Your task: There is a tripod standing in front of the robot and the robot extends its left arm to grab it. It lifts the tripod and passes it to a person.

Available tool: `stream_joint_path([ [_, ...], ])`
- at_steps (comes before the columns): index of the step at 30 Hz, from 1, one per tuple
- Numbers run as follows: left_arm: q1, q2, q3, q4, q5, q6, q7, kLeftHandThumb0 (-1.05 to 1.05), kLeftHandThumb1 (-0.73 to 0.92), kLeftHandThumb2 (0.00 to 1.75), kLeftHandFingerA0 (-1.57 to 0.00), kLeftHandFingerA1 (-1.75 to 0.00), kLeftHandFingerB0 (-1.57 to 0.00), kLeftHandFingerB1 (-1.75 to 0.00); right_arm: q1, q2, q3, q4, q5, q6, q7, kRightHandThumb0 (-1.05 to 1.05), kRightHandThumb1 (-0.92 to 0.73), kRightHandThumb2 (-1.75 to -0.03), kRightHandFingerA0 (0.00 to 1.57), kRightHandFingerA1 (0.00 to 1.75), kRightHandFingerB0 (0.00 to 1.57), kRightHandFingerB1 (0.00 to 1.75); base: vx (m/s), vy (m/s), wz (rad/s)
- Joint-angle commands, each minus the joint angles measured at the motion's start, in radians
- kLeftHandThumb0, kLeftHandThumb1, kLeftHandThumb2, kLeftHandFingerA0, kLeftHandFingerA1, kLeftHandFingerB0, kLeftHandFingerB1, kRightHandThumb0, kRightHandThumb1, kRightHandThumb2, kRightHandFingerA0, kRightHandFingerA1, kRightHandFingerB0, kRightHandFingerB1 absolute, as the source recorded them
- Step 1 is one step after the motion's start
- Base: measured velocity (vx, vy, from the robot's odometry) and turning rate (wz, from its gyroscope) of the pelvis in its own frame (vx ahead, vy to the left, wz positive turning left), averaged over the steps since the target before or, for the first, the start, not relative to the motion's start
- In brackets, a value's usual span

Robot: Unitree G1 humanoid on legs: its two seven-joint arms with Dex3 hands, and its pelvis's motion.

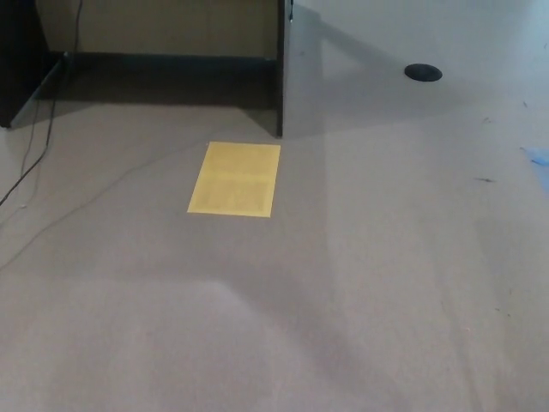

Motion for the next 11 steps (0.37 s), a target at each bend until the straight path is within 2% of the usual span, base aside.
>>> stream_joint_path([
  [1, 0.054, 0.018, -0.002, 0.035, 0.023, -0.137, 0.061, -0.33, 0.53, 0.62, -0.16, -0.36, -0.11, -0.31, 0.078, -0.015, -0.014, -0.020, 0.021, -0.042, -0.010, -0.40, -0.68, -0.60, 0.64, 0.40, 0.40, 0.34, 0.00, 0.000, 0.00],
  [5, 0.070, 0.015, -0.002, 0.042, 0.022, -0.158, 0.081, -0.32, 0.51, 0.62, -0.17, -0.37, -0.11, -0.30, 0.102, -0.019, -0.005, -0.029, 0.005, -0.051, -0.024, -0.40, -0.69, -0.61, 0.62, 0.40, 0.39, 0.33, 0.00, 0.000, 0.00],
  [6, 0.070, 0.015, -0.002, 0.045, 0.022, -0.165, 0.082, -0.30, 0.51, 0.61, -0.17, -0.37, -0.11, -0.30, 0.105, -0.022, -0.002, -0.033, 0.002, -0.050, -0.023, -0.48, -0.57, -0.83, 0.52, 0.52, 0.33, 0.45, 0.00, 0.000, 0.00],
  [7, 0.064, 0.017, -0.006, 0.056, 0.025, -0.168, 0.084, -0.30, 0.51, 0.61, -0.17, -0.37, -0.11, -0.30, 0.097, -0.023, 0.006, -0.023, -0.008, -0.047, -0.027, -0.41, -0.69, -0.61, 0.62, 0.40, 0.39, 0.33, 0.00, 0.000, 0.00],
  [10, 0.051, 0.018, -0.009, 0.064, 0.027, -0.174, 0.091, -0.31, 0.50, 0.61, -0.17, -0.37, -0.12, -0.30, 0.086, -0.024, 0.010, -0.022, -0.012, -0.043, -0.029, -0.41, -0.69, -0.61, 0.63, 0.40, 0.39, 0.33, 0.00, 0.000, 0.00],
  [11, 0.043, 0.021, -0.007, 0.067, 0.024, -0.175, 0.088, -0.31, 0.50, 0.61, -0.17, -0.37, -0.12, -0.30, 0.081, -0.017, 0.003, -0.030, -0.002, -0.032, -0.026, -0.47, -0.57, -0.82, 0.53, 0.52, 0.33, 0.45, 0.00, 0.000, 0.00],
])
